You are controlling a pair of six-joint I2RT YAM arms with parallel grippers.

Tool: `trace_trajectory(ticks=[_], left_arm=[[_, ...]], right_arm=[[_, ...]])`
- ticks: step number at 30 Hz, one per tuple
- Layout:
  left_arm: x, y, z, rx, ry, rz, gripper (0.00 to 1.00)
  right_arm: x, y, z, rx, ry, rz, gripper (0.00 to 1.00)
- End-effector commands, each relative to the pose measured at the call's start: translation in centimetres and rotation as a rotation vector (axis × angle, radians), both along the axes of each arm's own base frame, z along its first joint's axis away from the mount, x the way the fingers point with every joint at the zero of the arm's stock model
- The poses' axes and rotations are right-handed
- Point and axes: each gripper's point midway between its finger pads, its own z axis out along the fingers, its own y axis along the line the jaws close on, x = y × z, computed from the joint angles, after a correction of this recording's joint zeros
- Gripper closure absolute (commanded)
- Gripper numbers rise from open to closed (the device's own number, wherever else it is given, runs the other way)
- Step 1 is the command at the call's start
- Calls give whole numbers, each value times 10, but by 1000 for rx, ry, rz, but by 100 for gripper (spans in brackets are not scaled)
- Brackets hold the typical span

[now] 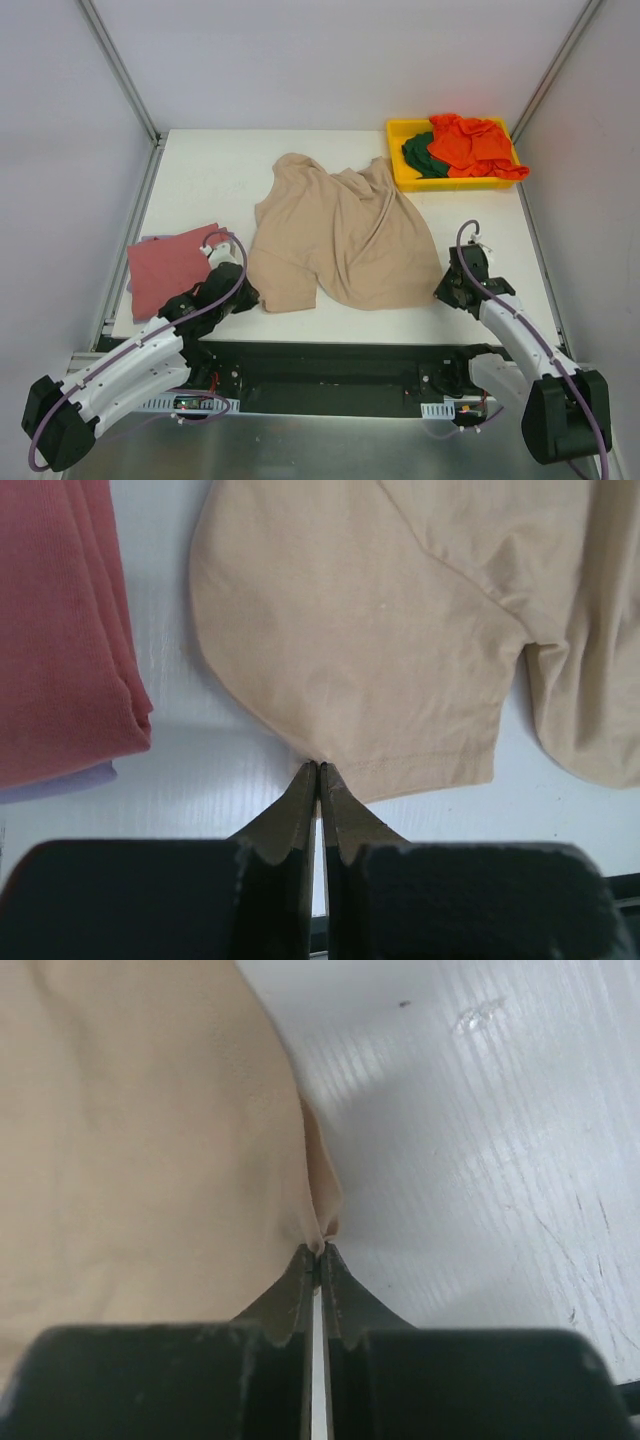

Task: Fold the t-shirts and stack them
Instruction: Flatten out the tshirt

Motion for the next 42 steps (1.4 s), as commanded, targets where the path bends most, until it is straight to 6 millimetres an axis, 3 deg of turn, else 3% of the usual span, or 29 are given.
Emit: trace_trajectory(ticks=[1, 5, 9, 12, 16, 19, 20, 25, 30, 34, 37, 40, 42], left_arm=[[26, -4, 63, -47, -179, 33, 100], [50, 10, 159, -60, -410, 119, 100], [56, 26, 269, -91, -619, 165, 100], [49, 36, 352, -115, -764, 155, 100], [25, 49, 452, -175, -952, 114, 100], [-10, 54, 525, -259, -1111, 17, 100], [-20, 52, 545, -284, -1157, -26, 100], [-66, 52, 620, -366, -1348, -173, 100], [-80, 60, 660, -382, -1451, -176, 100], [-71, 51, 677, -364, -1484, -183, 100], [-30, 40, 678, -266, -1466, -101, 100], [40, 33, 665, -93, -1393, 91, 100], [96, 21, 639, 102, -1317, 164, 100]], right_arm=[[32, 12, 55, 36, -195, 81, 99], [47, 11, 129, 31, -355, 99, 99], [50, 8, 231, 21, -556, 113, 99], [40, -5, 311, -19, -712, 91, 99], [14, -16, 407, -43, -908, 83, 99], [-11, -20, 468, -42, -1041, 96, 99], [-23, -20, 491, -37, -1099, 105, 99], [-72, -21, 559, 2, -1288, 138, 99], [-94, -31, 594, -25, -1391, 109, 99], [-84, -49, 596, -100, -1376, 13, 99], [-62, -55, 587, -154, -1317, -17, 100], [-18, -63, 562, -243, -1182, -68, 99], [18, -70, 528, -309, -1049, -119, 99]])
